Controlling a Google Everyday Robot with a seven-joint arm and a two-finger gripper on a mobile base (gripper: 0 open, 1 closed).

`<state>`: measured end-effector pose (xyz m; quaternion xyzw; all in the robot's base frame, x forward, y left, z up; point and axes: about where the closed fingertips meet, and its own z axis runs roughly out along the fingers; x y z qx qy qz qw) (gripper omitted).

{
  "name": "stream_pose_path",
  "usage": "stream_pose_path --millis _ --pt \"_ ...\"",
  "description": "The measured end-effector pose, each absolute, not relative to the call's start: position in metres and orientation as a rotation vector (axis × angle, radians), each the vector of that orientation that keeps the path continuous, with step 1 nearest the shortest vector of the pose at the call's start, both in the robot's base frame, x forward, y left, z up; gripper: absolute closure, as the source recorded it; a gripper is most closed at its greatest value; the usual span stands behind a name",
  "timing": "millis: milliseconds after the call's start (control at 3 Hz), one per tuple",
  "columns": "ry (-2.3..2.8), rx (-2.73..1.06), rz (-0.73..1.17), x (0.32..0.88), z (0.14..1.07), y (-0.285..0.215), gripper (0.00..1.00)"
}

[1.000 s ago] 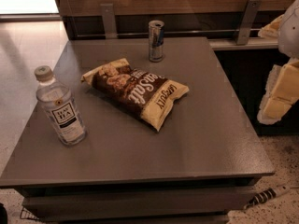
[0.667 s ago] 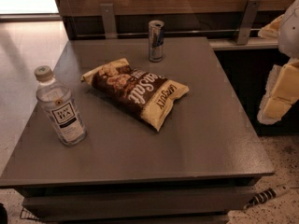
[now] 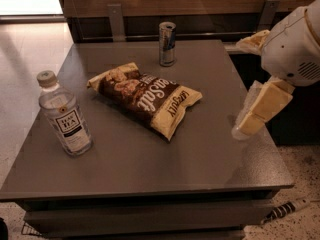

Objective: Pick blue plastic bottle

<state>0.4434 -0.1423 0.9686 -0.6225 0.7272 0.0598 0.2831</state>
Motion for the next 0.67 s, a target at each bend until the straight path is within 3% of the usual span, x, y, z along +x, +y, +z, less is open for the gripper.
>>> stream_pose_path --millis 667 --pt "1.662 -1.647 0.486 0.437 0.961 -0.044 0.00"
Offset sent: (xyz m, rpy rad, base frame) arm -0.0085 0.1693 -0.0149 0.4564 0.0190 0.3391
